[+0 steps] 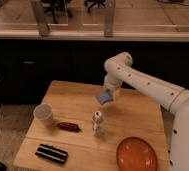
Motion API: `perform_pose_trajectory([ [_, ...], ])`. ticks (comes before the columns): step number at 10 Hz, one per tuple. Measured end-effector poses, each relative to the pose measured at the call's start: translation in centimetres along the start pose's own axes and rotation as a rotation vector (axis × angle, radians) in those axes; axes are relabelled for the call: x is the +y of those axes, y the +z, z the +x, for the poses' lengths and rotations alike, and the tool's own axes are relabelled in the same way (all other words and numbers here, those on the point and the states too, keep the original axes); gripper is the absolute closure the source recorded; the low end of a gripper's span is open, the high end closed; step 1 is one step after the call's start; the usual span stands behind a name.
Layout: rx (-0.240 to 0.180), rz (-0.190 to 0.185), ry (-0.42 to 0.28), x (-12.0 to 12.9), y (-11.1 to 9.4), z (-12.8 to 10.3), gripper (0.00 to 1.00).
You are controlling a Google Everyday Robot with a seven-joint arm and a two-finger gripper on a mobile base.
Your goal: Place the white sponge in the ceramic bowl
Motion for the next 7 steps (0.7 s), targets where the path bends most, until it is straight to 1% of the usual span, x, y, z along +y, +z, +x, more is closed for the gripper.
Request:
perform_pose_trajectory([
  [2, 0.013, 0.005, -0.003, 1.5, -0.9, 1.4, 0.97],
  [3, 0.012, 0.009, -0.004, 2.1, -1.5, 1.6, 0.97],
  [5, 0.013, 0.013, -0.012, 2.3, -1.8, 1.2, 0.97],
  [6, 0.011, 0.014, -0.013, 3.0, -2.4, 1.1, 0.97],
  [7, 0.019, 0.014, -0.013, 3.9, -2.6, 1.4, 0.97],
])
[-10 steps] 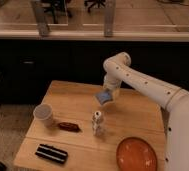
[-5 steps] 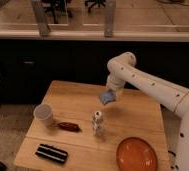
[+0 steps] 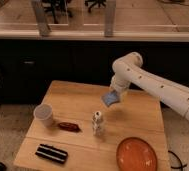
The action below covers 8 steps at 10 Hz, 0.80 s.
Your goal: Place the white sponge in the ceramic bowl
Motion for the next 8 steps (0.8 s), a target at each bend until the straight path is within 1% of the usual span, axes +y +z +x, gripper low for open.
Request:
perform_pose_trajectory([
  [4, -0.002, 0.005, -0.012, 1.4, -0.6, -0.7, 0.97],
  [7, 0.000, 0.008, -0.023, 3.2, -1.4, -1.0, 0.97],
  [8, -0.003, 0.009, -0.028, 3.3, -1.6, -1.4, 0.97],
])
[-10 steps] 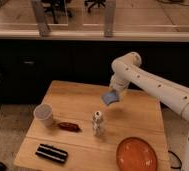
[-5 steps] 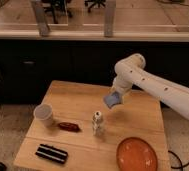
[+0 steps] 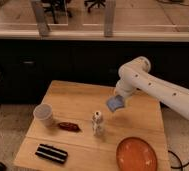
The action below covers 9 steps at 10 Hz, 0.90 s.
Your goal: Place the white sponge in the ceramic bowl
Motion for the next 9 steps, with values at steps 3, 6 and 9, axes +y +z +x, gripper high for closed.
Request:
perform_pose_trajectory([
  [3, 0.001, 0.004, -0.004, 1.0, -0.7, -0.8, 0.97],
  [6, -0.005, 0.003, 0.000, 2.2, -1.0, -2.2, 0.97],
  [9, -0.004, 0.006, 0.022, 3.4, -1.3, -2.8, 0.97],
])
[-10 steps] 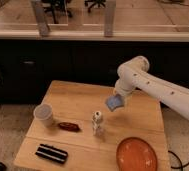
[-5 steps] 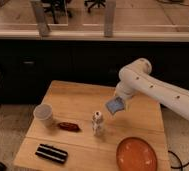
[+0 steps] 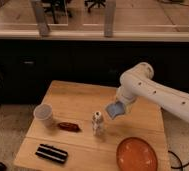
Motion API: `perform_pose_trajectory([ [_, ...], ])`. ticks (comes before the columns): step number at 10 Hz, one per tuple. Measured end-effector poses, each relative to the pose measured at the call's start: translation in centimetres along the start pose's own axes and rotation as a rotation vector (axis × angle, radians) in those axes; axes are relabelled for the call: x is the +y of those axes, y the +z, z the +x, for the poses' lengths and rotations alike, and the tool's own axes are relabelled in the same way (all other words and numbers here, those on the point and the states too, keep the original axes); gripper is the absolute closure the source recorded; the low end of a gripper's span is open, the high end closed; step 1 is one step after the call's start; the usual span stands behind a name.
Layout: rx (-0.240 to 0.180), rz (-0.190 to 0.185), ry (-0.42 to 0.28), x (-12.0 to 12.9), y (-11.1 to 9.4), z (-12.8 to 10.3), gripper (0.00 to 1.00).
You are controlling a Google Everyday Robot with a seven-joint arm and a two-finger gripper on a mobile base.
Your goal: Place the white sponge in the ceramic bowl
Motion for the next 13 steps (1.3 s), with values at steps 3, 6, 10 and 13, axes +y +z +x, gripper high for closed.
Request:
perform_pose_trajectory([
  [3, -0.002, 0.002, 0.026, 1.4, -0.1, -0.6, 0.97],
  [6, -0.007, 0.006, 0.061, 3.4, -0.3, -1.0, 0.97],
  [10, -0.008, 0.006, 0.092, 5.6, -0.4, -1.8, 0.97],
  [13, -0.011, 0.007, 0.112, 6.5, -0.3, -2.2, 0.97],
])
